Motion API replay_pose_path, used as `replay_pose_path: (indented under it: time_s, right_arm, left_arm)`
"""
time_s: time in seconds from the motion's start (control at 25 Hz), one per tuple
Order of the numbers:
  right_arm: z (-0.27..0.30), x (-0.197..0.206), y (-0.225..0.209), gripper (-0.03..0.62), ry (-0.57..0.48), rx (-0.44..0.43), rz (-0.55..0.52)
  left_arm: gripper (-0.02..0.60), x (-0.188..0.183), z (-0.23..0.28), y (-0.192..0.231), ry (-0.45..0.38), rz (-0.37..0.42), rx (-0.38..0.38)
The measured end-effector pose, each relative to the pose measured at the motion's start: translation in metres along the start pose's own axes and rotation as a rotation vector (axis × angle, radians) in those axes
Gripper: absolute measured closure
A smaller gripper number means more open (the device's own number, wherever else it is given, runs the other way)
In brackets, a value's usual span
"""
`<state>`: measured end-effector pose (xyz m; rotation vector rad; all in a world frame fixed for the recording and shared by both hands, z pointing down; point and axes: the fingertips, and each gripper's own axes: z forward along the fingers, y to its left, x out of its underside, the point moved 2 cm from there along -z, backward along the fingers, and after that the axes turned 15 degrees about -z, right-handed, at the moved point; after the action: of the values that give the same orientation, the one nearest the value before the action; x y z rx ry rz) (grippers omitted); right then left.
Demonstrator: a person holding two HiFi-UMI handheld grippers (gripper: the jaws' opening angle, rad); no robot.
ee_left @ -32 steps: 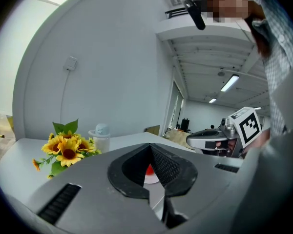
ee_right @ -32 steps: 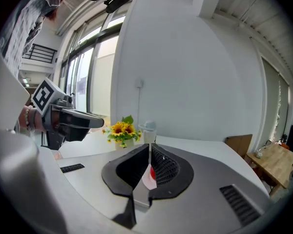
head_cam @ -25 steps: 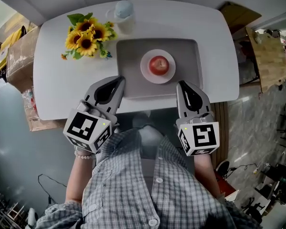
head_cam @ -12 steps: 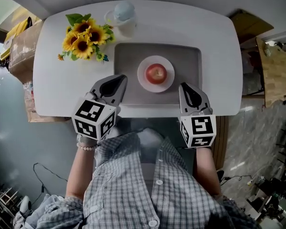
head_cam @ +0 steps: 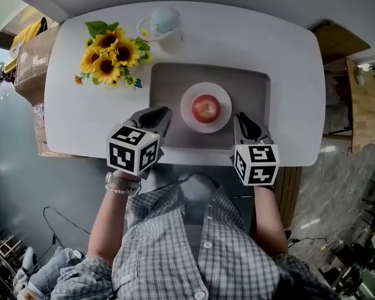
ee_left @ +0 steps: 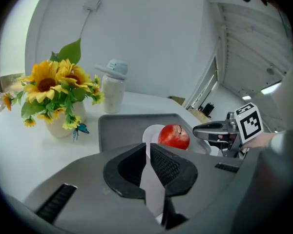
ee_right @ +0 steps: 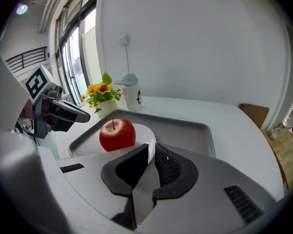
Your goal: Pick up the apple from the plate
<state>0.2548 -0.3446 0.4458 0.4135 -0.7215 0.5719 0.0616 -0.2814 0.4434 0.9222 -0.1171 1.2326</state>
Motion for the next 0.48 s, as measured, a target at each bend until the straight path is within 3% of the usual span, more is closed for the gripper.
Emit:
replay_pose_path:
  time_s: [0.24,0.36,0.48]
  right_arm:
    - [0.024,0.008,0.0,0.562,0.073,-0.045,-0.011]
    - [0.034,0.01,0.005,0.527,0.105,-0.083,-0.019]
    - [0.04,0.013,0.008,0.516,0.13,-0.116,-0.006]
  left_arm:
    - [0.569,0.003,0.02,0.005,0.05,-0.001,-0.022]
    - [0.568,0.005,0.027,0.006,0.066,-0.002,-0.022]
    - [0.516,0.011,0.033,0.005,0.095,-0.015,-0.011]
